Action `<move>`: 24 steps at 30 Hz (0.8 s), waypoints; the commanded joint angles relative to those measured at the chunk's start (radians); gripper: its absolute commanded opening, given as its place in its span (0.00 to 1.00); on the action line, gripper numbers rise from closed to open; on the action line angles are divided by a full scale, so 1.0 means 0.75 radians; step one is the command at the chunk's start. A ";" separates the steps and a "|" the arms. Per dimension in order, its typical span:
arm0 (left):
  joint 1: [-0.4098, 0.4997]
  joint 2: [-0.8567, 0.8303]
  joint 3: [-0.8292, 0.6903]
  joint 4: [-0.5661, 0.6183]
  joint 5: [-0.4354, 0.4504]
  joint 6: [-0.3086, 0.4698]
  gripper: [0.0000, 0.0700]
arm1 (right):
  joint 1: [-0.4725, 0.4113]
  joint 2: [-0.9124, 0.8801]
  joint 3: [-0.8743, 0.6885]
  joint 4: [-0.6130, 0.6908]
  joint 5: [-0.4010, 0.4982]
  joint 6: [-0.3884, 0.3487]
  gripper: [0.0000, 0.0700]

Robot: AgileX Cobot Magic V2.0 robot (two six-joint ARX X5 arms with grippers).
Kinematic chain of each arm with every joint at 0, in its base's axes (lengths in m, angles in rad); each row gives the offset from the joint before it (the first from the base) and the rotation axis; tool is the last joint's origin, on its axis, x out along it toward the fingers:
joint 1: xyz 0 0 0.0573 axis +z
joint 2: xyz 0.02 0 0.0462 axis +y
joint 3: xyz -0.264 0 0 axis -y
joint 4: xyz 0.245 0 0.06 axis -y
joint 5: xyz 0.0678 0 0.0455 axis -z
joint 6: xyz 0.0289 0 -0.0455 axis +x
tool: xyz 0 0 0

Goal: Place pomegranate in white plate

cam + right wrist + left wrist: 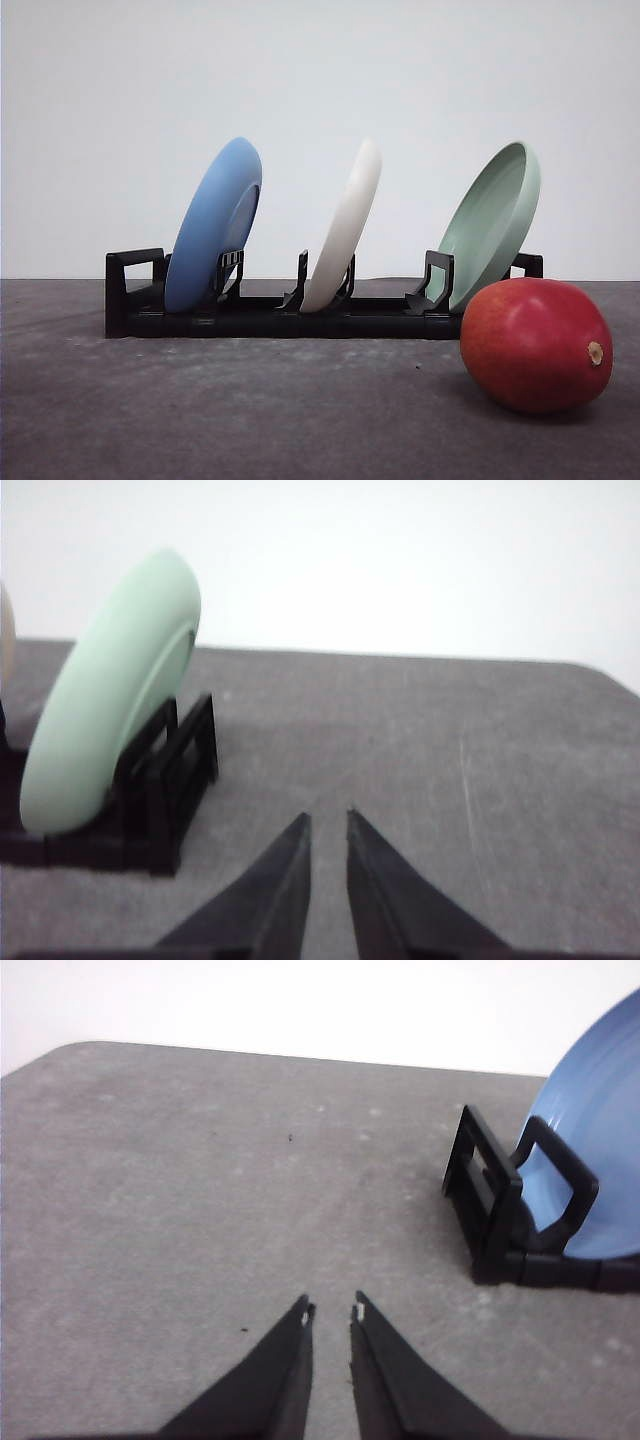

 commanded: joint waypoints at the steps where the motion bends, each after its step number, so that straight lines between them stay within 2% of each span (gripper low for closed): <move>1: 0.001 -0.002 -0.013 0.042 0.002 -0.122 0.07 | -0.002 0.000 -0.005 0.030 -0.005 0.071 0.09; 3: 0.001 -0.002 -0.013 0.089 0.002 -0.246 0.07 | -0.001 0.000 -0.004 0.054 -0.015 0.163 0.09; 6: 0.001 -0.002 -0.013 0.204 0.002 -0.368 0.07 | -0.002 0.000 -0.002 0.133 -0.001 0.281 0.07; 8: 0.001 -0.002 -0.013 0.300 0.002 -0.385 0.06 | -0.002 0.000 0.001 0.188 0.009 0.327 0.07; 10: 0.001 -0.002 -0.008 0.397 0.001 -0.385 0.00 | -0.002 0.000 0.016 0.224 0.008 0.358 0.01; 13: 0.002 -0.002 0.035 0.441 0.001 -0.385 0.00 | -0.002 0.000 0.093 0.173 0.009 0.379 0.00; 16: 0.001 0.007 0.134 0.328 0.000 -0.381 0.01 | -0.002 0.002 0.214 0.028 0.031 0.379 0.00; 20: 0.001 0.077 0.346 0.019 -0.001 -0.337 0.01 | -0.002 0.048 0.412 -0.195 0.039 0.378 0.00; 24: 0.001 0.199 0.572 -0.249 0.001 -0.301 0.01 | -0.002 0.154 0.599 -0.381 -0.009 0.367 0.00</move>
